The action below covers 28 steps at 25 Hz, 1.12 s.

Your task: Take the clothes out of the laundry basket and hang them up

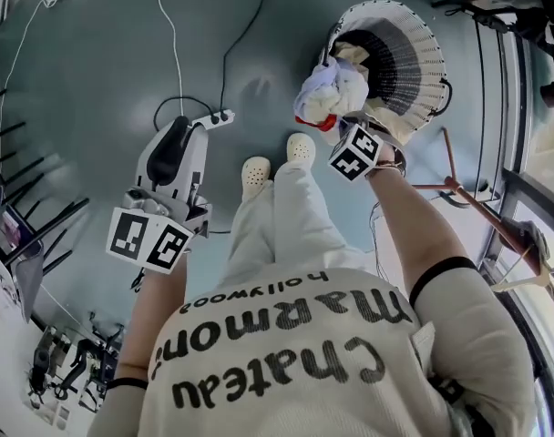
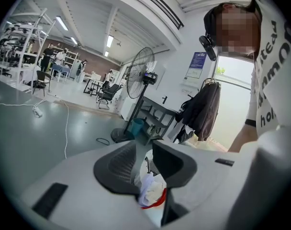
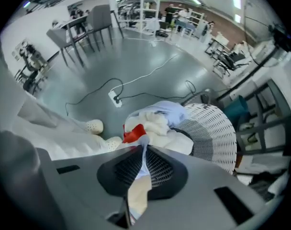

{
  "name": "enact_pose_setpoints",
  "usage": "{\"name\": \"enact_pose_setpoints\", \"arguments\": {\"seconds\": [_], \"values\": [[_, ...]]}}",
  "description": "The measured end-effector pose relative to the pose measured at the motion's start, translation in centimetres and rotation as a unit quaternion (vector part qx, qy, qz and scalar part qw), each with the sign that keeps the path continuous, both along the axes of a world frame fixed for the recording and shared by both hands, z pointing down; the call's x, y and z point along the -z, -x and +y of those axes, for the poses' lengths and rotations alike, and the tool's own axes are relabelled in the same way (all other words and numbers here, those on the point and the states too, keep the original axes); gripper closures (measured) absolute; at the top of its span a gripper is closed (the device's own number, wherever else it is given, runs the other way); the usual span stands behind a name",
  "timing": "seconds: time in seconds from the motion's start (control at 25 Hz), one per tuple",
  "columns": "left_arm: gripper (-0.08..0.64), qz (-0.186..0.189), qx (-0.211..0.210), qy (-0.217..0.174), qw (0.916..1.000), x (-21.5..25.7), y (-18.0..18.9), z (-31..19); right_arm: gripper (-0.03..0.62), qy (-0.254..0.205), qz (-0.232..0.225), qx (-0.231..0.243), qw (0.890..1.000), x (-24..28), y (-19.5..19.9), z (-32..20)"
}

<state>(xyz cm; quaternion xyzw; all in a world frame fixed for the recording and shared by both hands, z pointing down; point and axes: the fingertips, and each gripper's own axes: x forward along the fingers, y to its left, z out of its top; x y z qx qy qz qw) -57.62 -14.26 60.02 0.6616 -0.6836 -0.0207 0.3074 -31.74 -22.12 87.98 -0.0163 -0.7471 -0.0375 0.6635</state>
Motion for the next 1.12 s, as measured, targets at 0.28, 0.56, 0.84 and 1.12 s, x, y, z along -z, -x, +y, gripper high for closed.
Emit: {"name": "enact_pose_setpoints", "arguments": {"seconds": [0.28,0.56,0.84,1.12], "values": [[0.435,-0.036,-0.045,-0.064,0.9963,6.0,0.6,-1.4,0.558,-0.054,-0.086,-0.143,0.985,8.6,-1.8,-2.3],[0.430,-0.042,-0.085,-0.108,0.9896,11.0,0.7,-1.3,0.560,-0.118,-0.180,-0.245,0.945,20.0,-1.7,-3.7],[0.426,-0.031,-0.142,-0.136,0.9800,13.8,-1.6,-0.1,0.561,-0.192,-0.315,-0.345,0.863,34.7,-1.5,-5.9],[0.399,-0.017,-0.208,-0.170,0.9631,16.6,-4.6,0.2,0.561,-0.240,-0.413,-0.399,0.783,47.3,-2.7,-5.6]]}}
